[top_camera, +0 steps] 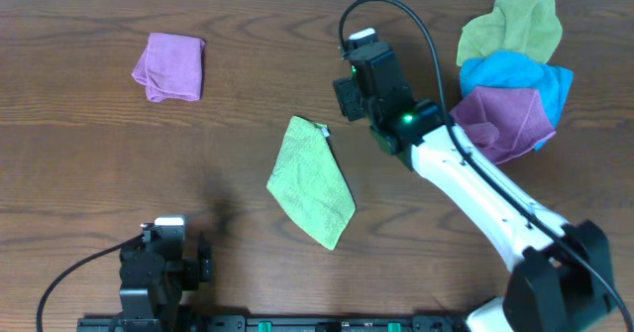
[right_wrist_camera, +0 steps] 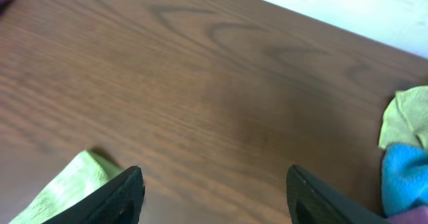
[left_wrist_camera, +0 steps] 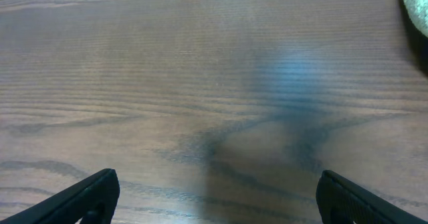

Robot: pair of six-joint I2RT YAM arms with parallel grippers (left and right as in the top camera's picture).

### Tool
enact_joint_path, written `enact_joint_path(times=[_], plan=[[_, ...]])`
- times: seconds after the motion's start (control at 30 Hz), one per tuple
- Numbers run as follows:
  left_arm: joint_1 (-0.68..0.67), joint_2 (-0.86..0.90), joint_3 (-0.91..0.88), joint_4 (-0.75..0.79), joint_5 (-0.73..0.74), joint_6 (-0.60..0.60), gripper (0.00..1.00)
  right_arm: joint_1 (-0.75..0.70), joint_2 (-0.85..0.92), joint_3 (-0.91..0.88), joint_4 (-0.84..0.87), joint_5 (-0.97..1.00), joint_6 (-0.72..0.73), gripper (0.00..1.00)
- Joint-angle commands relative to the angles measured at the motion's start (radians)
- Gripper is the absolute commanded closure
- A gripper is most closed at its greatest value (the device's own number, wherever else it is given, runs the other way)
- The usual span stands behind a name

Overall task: Fold the cloth
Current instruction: 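Grasp the green cloth's right edge with the right gripper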

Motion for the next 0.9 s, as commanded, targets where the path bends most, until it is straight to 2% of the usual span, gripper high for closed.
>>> enact_joint_path(times=[0.0,0.07,0.13,0.2,0.3,0.4,0.57,0.87], plan=[[-0.004,-0.005,-0.009,-0.039,-0.021,0.023,0.05,0.002,-0.064,0.029,-0.082,-0.106,0.066,0.34],[-0.004,-0.005,-0.009,-0.039,-0.021,0.023,0.05,-0.006,-0.074,0.029,-0.198,-0.211,0.147,0.34],[-0.004,-0.005,-0.009,-0.039,-0.021,0.023,0.05,-0.025,-0.072,0.027,-0.303,-0.368,0.206,0.28],[-0.004,-0.005,-0.009,-0.039,-0.021,0.023,0.05,-0.040,-0.067,0.013,-0.365,-0.473,0.226,0.23],[-0.004,-0.005,-0.009,-0.039,-0.021,0.023,0.05,-0.063,-0.067,-0.045,-0.397,-0.570,0.237,0.21],[-0.004,-0.005,-0.009,-0.039,-0.021,0.023,0.05,-0.084,-0.067,-0.124,-0.369,-0.647,0.238,0.20],[-0.004,-0.005,-0.009,-0.039,-0.021,0.023,0.05,-0.109,-0.067,-0.278,-0.251,-0.748,0.253,0.25],[-0.004,-0.005,-0.009,-0.039,-0.021,0.023,0.05,-0.109,-0.063,-0.430,-0.105,-0.755,0.312,0.32]])
